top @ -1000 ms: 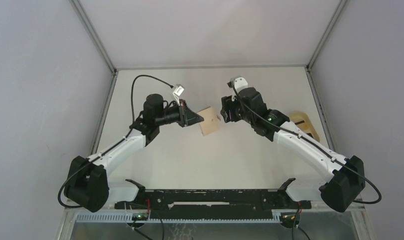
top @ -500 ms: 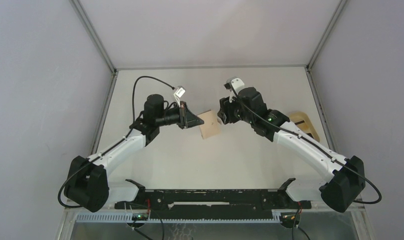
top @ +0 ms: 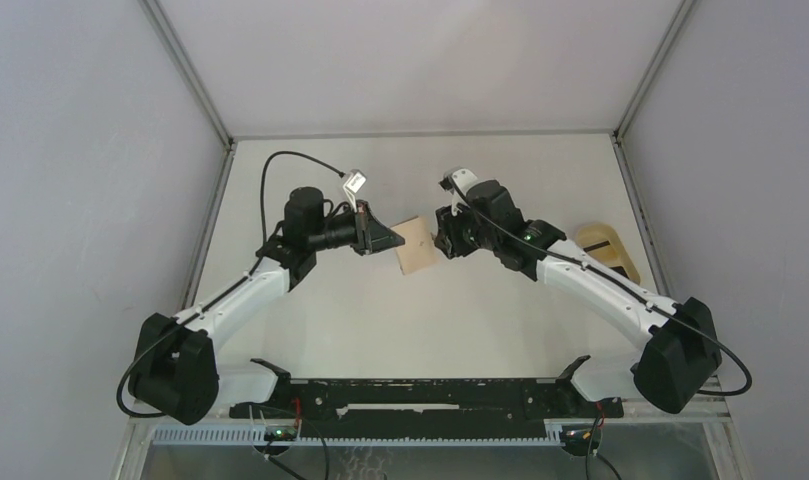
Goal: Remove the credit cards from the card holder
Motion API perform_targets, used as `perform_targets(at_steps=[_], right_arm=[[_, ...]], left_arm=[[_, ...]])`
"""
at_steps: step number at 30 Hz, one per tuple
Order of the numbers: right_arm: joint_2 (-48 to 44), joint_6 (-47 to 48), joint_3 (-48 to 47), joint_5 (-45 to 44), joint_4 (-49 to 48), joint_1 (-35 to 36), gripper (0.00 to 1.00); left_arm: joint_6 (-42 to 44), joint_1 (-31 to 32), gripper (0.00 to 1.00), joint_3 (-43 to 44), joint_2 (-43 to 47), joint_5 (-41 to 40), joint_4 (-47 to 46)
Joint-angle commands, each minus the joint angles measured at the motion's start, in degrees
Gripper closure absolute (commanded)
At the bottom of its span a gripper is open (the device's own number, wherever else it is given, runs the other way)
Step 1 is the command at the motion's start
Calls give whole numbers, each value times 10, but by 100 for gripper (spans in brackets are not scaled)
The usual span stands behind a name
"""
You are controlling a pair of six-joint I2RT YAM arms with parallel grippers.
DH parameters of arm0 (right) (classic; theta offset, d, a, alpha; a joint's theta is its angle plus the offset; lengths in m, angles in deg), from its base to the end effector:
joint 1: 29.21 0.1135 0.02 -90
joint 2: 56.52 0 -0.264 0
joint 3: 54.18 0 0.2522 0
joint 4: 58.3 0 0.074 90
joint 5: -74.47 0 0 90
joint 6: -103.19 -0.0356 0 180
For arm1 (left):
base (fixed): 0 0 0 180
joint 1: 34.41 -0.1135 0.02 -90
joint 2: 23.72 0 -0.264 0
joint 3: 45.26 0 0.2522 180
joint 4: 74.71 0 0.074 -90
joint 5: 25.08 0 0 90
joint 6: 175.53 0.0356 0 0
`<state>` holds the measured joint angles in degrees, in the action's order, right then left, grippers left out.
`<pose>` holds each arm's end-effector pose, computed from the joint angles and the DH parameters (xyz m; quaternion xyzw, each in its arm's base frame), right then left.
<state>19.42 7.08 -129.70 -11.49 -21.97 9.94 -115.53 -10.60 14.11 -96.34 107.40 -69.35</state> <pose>0.2278 0.1887 0.3022 -0.2692 0.8520 0.2014 0.4013 0.2480 -0.1357 0.2756 0.1702 0.7673 -0.5085 0.3518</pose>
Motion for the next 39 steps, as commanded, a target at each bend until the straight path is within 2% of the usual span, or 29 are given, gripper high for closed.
perform_targets(at_steps=[1, 24, 33, 37, 39], right_arm=[[7, -2, 1, 12, -14, 1, 54], [15, -12, 0, 0, -61, -4, 68], [17, -11, 0, 7, -73, -7, 69], [18, -10, 0, 14, -72, -11, 82], [18, -12, 0, 17, -69, -13, 96]], left_arm=[[-4, -5, 100, 29, 24, 21, -24], [-21, -6, 100, 11, 6, 48, -55], [-22, -6, 100, 10, 0, 57, -56], [-22, -5, 100, 10, -3, 58, -58], [-21, -6, 100, 10, -2, 58, -58]])
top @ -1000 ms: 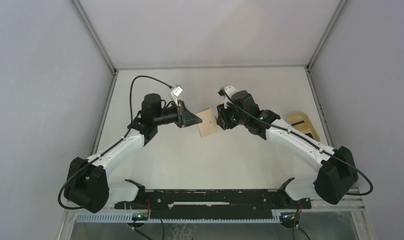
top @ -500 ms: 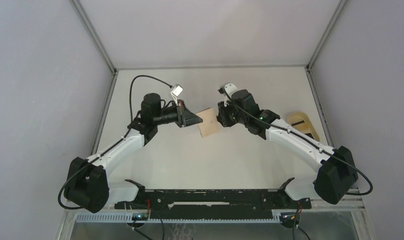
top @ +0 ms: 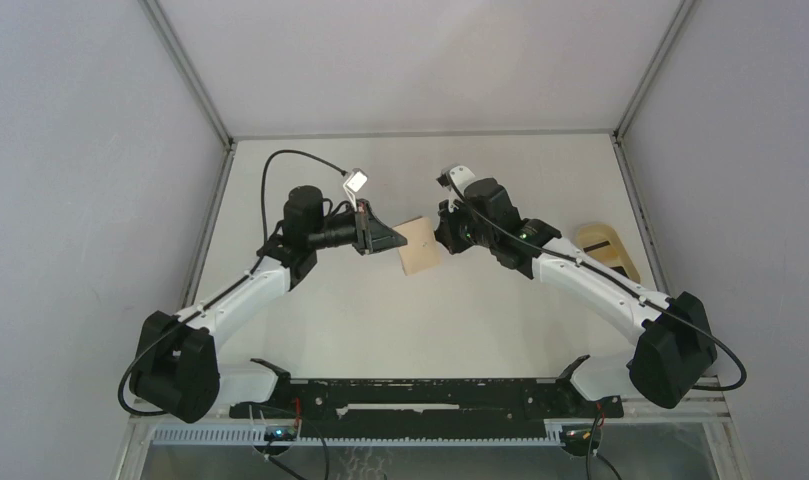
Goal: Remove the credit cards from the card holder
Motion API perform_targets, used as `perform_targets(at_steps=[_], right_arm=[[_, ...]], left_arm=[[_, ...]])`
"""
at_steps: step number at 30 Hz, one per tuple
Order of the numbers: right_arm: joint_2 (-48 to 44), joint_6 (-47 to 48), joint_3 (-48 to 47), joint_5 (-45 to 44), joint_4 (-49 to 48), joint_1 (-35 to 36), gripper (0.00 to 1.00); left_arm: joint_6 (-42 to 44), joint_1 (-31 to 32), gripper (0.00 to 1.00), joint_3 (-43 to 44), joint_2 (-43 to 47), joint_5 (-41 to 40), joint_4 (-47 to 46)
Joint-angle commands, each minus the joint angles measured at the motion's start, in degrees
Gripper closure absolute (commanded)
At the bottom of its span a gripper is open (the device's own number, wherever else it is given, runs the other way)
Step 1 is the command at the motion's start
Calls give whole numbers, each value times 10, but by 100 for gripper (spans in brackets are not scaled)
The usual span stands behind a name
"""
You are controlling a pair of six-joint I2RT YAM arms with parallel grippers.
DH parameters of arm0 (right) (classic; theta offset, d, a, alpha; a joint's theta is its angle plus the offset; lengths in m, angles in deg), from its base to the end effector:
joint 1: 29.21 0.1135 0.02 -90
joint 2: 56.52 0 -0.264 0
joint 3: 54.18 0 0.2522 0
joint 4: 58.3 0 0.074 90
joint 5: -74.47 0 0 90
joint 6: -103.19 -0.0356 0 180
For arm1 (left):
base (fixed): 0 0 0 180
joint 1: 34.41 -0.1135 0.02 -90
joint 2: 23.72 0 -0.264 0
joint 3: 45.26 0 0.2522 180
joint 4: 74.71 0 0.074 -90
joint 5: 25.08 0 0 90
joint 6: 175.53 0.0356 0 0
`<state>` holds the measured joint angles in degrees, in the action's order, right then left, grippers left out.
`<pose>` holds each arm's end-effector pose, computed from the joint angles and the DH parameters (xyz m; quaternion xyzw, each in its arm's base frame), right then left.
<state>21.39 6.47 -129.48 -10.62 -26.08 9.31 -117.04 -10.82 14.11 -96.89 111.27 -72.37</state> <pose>0.2379 0.1933 0.2976 -0.2617 0.8462 0.2130 0.4124 0.2492 -0.1369 0.2786 0.1851 0.7494 -0.5344 0.3442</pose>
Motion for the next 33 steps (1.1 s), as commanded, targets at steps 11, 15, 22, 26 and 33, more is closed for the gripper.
perform_targets(at_steps=[11, 15, 22, 26, 33], right_arm=[[-24, -23, 25, 39, 50, -3, 100], [-27, -34, 41, 70, 91, 0, 100], [19, -62, 77, 93, 111, 8, 100], [13, -74, 77, 114, 104, 9, 100], [-12, -90, 76, 125, 102, -7, 100]], left_arm=[[19, -3, 77, -32, -17, -20, -13], [19, -4, 58, -64, -26, -38, -32], [25, -4, 32, -68, -50, -80, -17], [8, -3, 23, -81, -55, -70, -50], [-16, 14, 23, -99, -74, -57, -100]])
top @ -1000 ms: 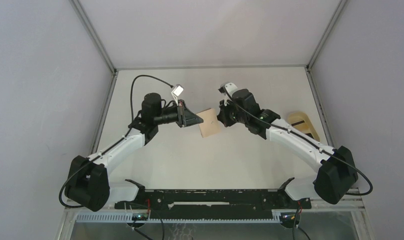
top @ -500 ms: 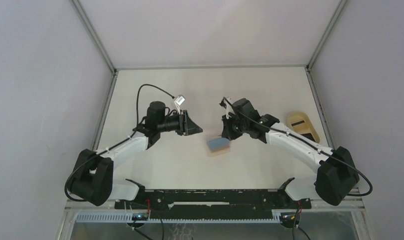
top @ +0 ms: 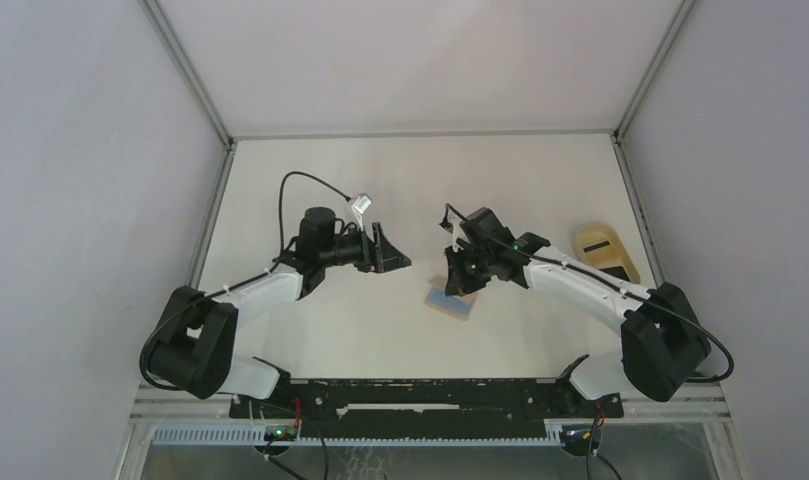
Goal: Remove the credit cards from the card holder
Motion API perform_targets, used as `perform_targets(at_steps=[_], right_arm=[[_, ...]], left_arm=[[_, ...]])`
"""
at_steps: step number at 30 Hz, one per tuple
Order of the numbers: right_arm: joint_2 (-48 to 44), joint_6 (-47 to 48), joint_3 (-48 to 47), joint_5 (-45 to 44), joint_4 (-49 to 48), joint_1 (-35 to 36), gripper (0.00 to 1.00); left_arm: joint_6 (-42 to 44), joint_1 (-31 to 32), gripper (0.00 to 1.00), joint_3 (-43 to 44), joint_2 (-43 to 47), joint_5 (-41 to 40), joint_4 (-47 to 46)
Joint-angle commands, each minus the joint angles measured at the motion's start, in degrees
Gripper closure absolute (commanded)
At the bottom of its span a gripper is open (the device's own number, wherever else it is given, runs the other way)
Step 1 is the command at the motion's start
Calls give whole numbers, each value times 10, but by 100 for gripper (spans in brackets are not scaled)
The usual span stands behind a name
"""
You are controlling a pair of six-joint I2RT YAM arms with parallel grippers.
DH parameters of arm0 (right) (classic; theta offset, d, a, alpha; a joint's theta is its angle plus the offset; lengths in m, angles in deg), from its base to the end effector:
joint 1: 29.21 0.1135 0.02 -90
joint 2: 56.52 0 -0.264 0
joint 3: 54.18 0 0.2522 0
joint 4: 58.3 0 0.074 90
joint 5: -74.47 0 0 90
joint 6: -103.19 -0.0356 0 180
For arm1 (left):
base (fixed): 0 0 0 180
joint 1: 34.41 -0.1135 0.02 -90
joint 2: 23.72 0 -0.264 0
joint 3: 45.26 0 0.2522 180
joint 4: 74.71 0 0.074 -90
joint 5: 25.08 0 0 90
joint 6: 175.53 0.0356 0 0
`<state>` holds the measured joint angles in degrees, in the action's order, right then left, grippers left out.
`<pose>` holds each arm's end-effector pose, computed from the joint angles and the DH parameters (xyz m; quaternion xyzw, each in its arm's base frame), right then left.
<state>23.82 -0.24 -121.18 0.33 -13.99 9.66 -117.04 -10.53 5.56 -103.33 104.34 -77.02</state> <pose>0.2111 0.1827 0.2241 -0.2469 0.9194 0.2405 0.1893 0.2508 -0.1357 0.2065 0.1239 0.8105 -0.4842 0.3055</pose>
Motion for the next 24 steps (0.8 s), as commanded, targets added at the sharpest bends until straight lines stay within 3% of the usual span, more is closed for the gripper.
perform_targets(at_steps=[1, 10, 17, 24], right_arm=[[-45, -28, -7, 19, -22, -17, 100], [-96, -128, 36, 14, -84, -163, 100], [17, -180, 45, 71, -122, -288, 100], [49, -189, 73, 16, -106, -369, 100]], left_arm=[[-17, 16, 24, -15, -12, 13, -58], [-36, 46, 25, -11, -32, 24, -104], [-41, 65, 26, 15, -60, 37, -113], [-44, 74, 27, 23, -63, 36, -116]])
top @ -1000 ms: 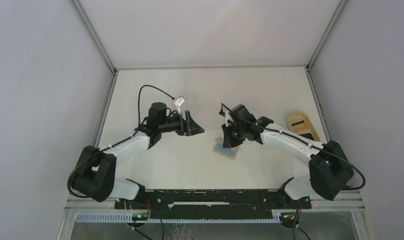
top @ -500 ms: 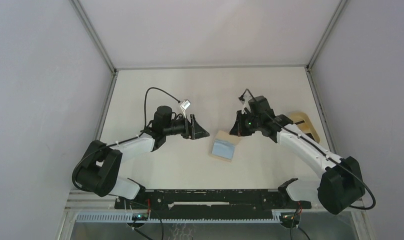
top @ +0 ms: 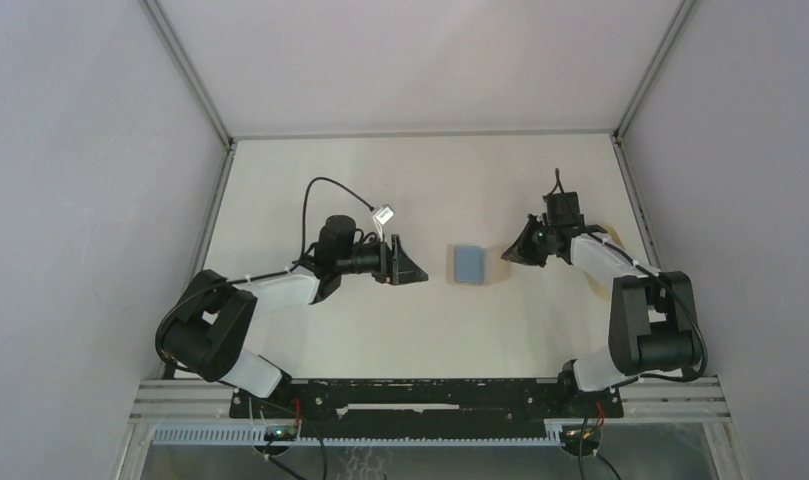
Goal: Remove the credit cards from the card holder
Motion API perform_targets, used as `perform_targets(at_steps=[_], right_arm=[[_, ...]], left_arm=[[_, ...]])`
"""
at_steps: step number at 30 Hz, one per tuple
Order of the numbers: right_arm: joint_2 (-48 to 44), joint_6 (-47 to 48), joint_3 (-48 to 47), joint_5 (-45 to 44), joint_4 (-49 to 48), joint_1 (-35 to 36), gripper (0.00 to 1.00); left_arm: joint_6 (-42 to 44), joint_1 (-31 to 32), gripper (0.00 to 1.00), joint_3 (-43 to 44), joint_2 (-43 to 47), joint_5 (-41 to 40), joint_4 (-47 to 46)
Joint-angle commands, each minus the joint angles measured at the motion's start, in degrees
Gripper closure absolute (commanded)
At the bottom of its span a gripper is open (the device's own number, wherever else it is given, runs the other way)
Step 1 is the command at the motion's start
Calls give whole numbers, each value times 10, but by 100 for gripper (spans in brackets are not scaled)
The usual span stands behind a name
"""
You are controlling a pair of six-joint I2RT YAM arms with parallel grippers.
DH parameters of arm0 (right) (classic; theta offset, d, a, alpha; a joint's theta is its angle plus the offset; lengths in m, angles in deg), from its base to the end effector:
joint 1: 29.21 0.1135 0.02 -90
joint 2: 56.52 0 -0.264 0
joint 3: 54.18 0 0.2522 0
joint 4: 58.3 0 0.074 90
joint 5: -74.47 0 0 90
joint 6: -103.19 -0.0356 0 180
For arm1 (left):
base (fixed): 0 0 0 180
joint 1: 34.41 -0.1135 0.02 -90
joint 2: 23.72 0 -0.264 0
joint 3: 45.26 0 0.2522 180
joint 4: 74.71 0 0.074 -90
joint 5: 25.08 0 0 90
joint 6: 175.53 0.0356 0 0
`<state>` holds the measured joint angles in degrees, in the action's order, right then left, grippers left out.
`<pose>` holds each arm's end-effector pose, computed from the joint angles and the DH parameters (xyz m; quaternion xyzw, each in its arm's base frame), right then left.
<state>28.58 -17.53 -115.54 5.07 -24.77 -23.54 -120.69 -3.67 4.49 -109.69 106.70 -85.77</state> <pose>0.2837 0.0408 0.1847 0.1555 0.9325 0.2495 0.2098 0.2422 -0.1716 0.1851 0.1606 0.7954 -0.5250 0.2566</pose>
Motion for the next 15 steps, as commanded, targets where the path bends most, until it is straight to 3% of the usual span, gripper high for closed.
perform_targets(at_steps=[1, 8, 15], right_arm=[[1, -13, 21, -39, 9, -47, 100], [-12, 7, 61, -78, 29, -80, 100], [16, 5, 72, -42, -11, -74, 100]], left_arm=[[-7, 5, 27, 34, 1, 12, -28], [17, 19, 30, 71, -25, -29, 17], [-5, 45, 44, 127, -95, -118, 57]])
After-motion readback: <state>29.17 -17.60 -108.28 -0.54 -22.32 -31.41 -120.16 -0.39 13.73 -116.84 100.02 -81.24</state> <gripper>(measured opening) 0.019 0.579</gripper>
